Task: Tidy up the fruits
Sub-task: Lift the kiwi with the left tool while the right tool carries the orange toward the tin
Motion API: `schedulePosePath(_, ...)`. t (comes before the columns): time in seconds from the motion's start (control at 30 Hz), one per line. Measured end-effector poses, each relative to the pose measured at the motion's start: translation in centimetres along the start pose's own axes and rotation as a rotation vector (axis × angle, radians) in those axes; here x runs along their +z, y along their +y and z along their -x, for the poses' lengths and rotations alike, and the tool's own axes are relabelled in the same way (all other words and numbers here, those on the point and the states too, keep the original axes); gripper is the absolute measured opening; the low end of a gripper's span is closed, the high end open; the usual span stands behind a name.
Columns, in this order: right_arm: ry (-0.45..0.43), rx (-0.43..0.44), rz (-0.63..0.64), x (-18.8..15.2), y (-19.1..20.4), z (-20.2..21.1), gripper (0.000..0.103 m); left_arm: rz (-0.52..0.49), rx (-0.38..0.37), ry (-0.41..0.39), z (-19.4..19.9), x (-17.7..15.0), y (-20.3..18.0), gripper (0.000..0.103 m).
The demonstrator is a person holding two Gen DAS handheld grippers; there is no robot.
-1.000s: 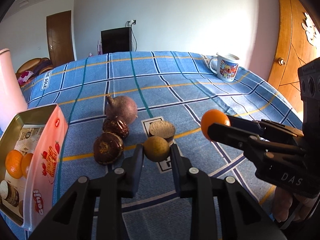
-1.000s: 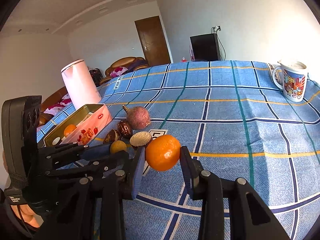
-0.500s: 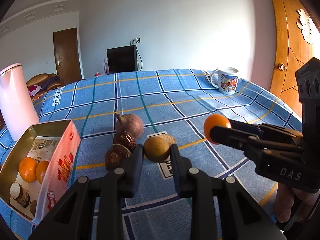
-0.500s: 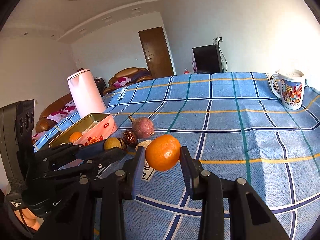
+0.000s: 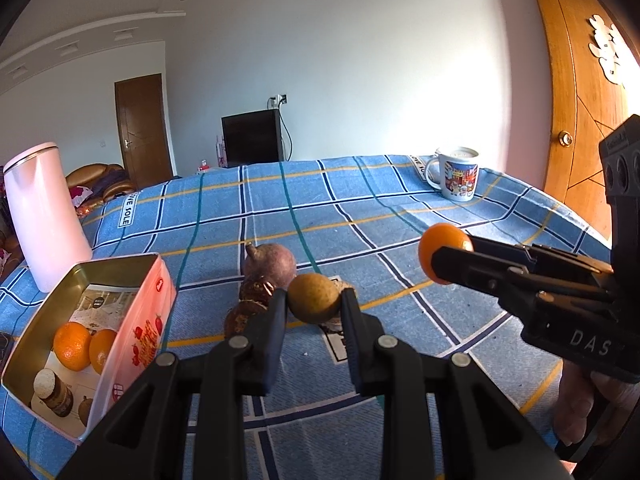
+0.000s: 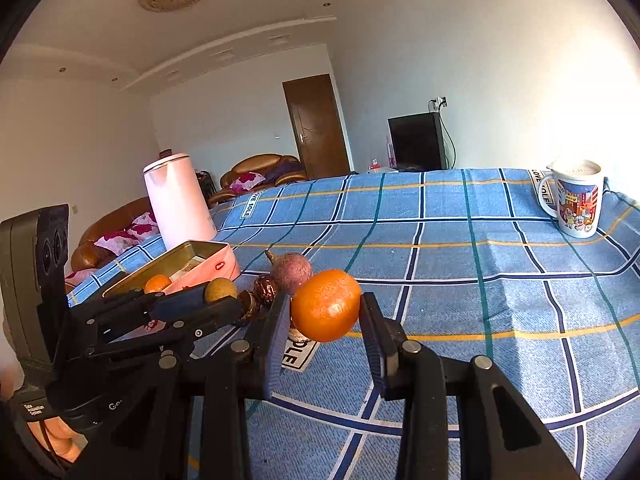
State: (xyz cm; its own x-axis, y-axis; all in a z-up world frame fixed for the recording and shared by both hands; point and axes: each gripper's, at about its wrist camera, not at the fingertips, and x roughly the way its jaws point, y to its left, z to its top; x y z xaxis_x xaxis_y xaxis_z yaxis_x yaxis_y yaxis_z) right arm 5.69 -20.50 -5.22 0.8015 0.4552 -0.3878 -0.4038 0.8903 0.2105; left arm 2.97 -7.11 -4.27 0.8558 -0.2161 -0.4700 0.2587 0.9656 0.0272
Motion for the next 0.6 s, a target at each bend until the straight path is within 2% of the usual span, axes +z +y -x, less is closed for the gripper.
schedulePosePath(0.23,-0.045,-0.018,0.016,0.0,0.3,0.7,0.037,-0.007,0.019,-0.037,0.8,0.1,0.2,0.028)
schedulePosePath(0.43,-0.097,-0.088,0.078,-0.1,1.5,1.5,0.037,-0.003,0.033,-0.057,1.3,0.1,0.7,0.028)
schedulePosePath(0.6,-0.09,-0.104,0.104,0.0,2.2,1.2,0.037,0.013,0.031,-0.057,1.6,0.1,1.5,0.028)
